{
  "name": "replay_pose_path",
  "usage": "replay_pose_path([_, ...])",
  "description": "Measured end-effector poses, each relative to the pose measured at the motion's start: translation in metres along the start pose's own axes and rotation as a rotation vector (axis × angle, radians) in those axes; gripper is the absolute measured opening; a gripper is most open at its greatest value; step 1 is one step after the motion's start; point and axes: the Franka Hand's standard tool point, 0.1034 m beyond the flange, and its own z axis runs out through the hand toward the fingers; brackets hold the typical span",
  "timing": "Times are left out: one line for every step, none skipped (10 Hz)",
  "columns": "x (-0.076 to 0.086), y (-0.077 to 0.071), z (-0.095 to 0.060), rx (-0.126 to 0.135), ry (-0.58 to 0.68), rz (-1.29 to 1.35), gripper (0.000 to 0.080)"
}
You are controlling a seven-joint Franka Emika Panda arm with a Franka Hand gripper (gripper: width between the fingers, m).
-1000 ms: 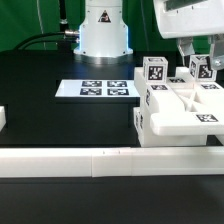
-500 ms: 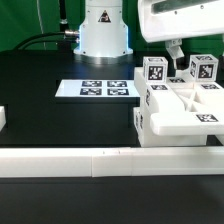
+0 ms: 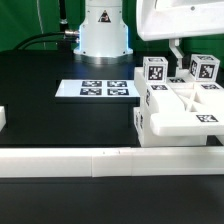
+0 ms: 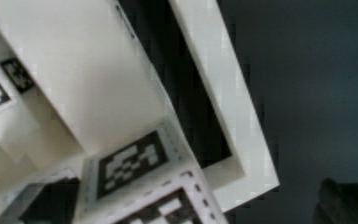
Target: Assemble chair
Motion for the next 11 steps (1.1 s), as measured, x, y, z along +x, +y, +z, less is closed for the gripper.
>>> replay_pose_path([0.001, 0.002, 0.0, -0.001, 0.002, -0.043, 0.0649])
replay_pose_path([0.001, 0.003, 0.001, -0.001, 0.005, -0.097, 0.0649])
replay_pose_path([0.0, 0.003, 0.002, -0.003, 0.018, -0.155, 0.0649])
replay_pose_path([-0.003, 0.002, 0.005, -0.01, 0.029, -0.224, 0.0649])
replay_pose_path([-0.004, 0.002, 0.006, -0.015, 0.037, -0.287, 0.0649])
replay_pose_path([-0.004, 0.003, 0.008, -0.023, 0.044, -0.382, 0.0649])
replay_pose_path([-0.003, 0.005, 0.009, -0.026, 0.05, -0.447, 0.0649])
replay_pose_path([0.0, 0.01, 0.009, -0.028, 0.05, -0.474, 0.0649])
replay_pose_path([0.002, 0.015, 0.009, -0.028, 0.051, -0.462, 0.0559])
replay_pose_path([0.002, 0.014, 0.009, -0.027, 0.051, -0.46, 0.0559])
replay_pose_path([0.002, 0.014, 0.009, -0.027, 0.051, -0.46, 0.0383])
